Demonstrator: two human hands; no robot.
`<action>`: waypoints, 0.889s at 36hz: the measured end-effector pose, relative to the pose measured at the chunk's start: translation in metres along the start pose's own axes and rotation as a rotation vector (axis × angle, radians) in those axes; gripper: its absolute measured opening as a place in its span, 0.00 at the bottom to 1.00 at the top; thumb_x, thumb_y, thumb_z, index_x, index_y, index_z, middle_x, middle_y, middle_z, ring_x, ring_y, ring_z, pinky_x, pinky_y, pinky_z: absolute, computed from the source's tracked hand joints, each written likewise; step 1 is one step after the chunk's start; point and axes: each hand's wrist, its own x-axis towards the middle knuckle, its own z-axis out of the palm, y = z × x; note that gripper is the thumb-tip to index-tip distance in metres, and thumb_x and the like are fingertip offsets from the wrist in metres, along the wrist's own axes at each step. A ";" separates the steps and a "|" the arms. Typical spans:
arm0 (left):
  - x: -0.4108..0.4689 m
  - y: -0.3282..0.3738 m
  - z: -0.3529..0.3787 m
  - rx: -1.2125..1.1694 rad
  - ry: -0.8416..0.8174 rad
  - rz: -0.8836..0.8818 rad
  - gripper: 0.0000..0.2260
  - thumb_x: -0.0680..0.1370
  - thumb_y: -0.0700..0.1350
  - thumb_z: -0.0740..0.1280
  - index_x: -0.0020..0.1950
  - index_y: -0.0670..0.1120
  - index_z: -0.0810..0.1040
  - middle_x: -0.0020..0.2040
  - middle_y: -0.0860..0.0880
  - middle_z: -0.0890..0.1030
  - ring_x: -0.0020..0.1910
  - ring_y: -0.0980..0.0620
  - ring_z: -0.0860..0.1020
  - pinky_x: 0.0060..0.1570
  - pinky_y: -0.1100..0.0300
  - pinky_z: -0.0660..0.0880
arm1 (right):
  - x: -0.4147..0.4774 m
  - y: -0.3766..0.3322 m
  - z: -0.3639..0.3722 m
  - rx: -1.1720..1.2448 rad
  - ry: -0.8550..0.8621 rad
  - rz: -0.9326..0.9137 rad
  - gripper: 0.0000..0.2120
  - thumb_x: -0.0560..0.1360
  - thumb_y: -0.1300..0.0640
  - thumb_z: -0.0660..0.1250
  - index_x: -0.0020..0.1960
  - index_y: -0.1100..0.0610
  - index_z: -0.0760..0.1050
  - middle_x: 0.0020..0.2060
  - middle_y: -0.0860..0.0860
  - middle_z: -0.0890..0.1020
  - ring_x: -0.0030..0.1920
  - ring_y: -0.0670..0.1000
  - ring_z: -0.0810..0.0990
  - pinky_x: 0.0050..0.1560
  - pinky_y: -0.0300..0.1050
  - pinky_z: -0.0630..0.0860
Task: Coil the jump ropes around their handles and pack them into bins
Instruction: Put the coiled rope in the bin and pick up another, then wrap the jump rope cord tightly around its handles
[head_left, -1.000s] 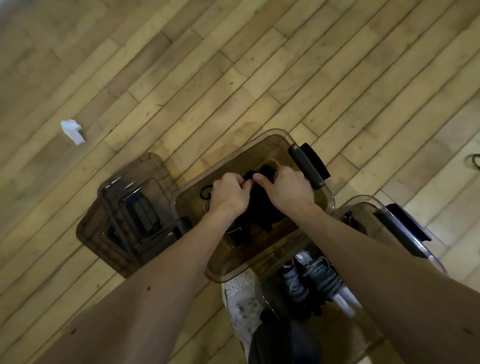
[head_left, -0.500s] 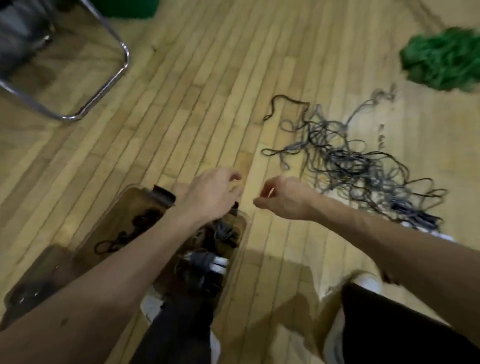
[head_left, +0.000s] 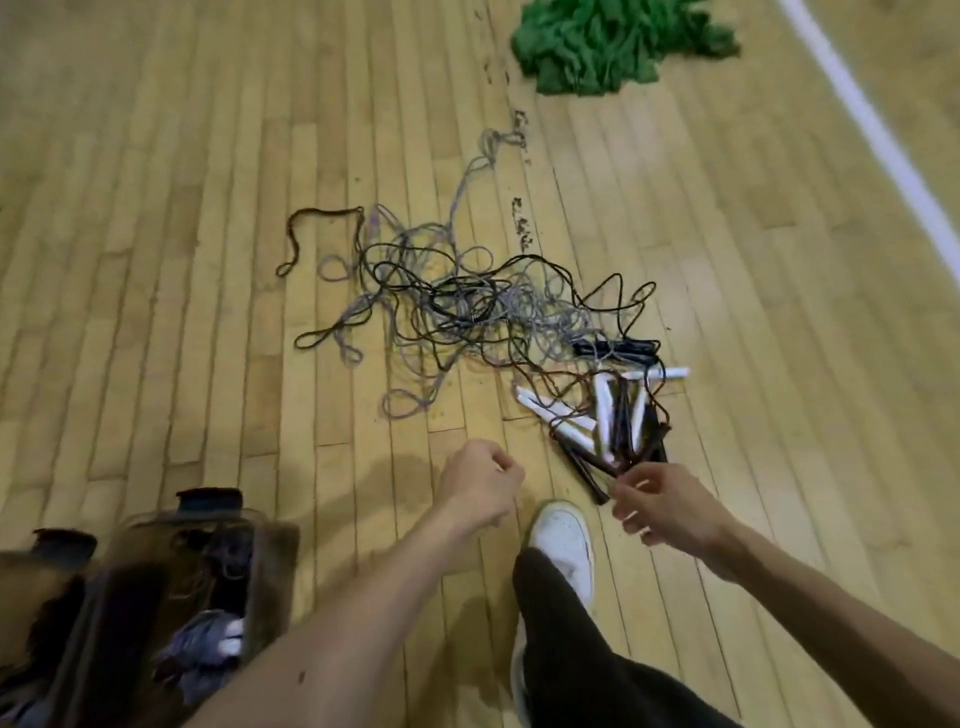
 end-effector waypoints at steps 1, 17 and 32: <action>0.008 -0.001 0.003 -0.050 0.000 -0.030 0.04 0.80 0.47 0.69 0.52 0.48 0.79 0.42 0.49 0.82 0.35 0.53 0.82 0.31 0.61 0.79 | 0.008 0.002 0.003 -0.002 0.007 -0.006 0.06 0.82 0.58 0.65 0.49 0.57 0.80 0.44 0.56 0.85 0.40 0.51 0.81 0.38 0.43 0.76; 0.157 -0.001 0.123 -0.026 0.053 0.101 0.16 0.77 0.51 0.72 0.65 0.55 0.77 0.57 0.49 0.80 0.57 0.47 0.78 0.57 0.47 0.77 | 0.179 0.030 0.053 -0.018 0.055 -0.026 0.21 0.80 0.56 0.65 0.73 0.53 0.71 0.52 0.56 0.85 0.41 0.51 0.80 0.40 0.44 0.78; 0.077 0.024 0.055 0.009 -0.290 0.382 0.08 0.81 0.51 0.67 0.47 0.51 0.83 0.34 0.60 0.80 0.32 0.67 0.75 0.31 0.71 0.66 | 0.109 0.028 0.034 -0.213 -0.040 -0.227 0.23 0.62 0.37 0.73 0.53 0.45 0.78 0.49 0.46 0.79 0.56 0.53 0.75 0.59 0.57 0.74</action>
